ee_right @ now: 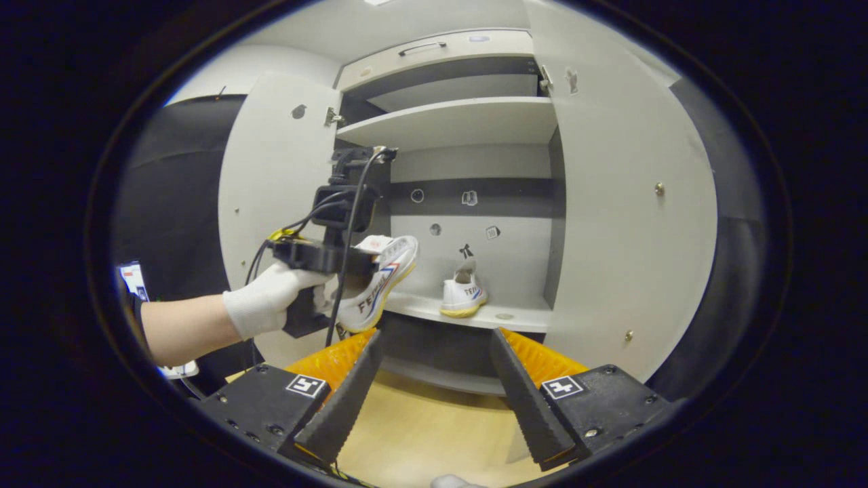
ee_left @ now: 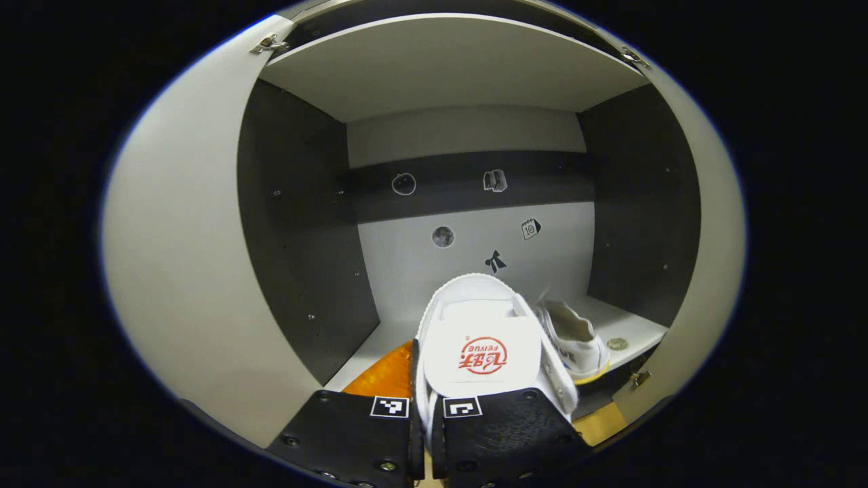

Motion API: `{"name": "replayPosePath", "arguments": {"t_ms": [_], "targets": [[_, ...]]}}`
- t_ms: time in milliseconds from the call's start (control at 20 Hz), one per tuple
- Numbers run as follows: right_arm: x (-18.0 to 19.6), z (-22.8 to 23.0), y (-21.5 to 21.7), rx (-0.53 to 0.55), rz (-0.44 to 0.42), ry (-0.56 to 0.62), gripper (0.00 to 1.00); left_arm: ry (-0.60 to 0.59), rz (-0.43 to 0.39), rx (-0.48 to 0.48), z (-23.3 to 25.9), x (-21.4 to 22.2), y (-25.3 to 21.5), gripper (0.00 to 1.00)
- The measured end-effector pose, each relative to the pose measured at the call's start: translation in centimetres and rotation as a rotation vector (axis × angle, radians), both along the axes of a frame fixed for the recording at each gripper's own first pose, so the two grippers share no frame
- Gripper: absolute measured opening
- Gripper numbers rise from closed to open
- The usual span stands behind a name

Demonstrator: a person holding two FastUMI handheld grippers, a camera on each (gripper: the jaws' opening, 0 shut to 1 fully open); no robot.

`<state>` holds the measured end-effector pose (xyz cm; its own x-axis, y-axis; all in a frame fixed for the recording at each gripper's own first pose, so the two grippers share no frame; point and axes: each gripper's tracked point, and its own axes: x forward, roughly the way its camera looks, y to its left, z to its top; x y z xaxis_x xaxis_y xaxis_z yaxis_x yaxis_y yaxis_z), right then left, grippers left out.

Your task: Grab one shoe with the right hand and put it into the shoe cabinet, grab the other shoe with the left hand and put it into the shoe cabinet; then close the right door with the right hand and the left door with the left hand.

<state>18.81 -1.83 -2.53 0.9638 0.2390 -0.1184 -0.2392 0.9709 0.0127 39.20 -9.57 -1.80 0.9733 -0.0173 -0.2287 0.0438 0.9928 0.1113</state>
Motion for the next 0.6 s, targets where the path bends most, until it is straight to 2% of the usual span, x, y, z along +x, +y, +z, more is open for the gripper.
{"name": "replayPosePath", "arguments": {"t_ms": [100,200,600], "targets": [[0.4,-0.2,-0.1,-0.001,0.008,0.005,1.00,-0.006,0.010,0.013,-0.1,1.1,0.0,0.00],[0.7,-0.3,-0.2,-0.003,0.012,0.011,1.00,0.010,0.026,0.022,-0.5,2.5,0.0,0.04],[0.7,-1.4,-0.2,-0.042,0.031,0.045,1.00,0.225,0.056,0.048,-7.4,6.1,-0.2,0.04]]}}
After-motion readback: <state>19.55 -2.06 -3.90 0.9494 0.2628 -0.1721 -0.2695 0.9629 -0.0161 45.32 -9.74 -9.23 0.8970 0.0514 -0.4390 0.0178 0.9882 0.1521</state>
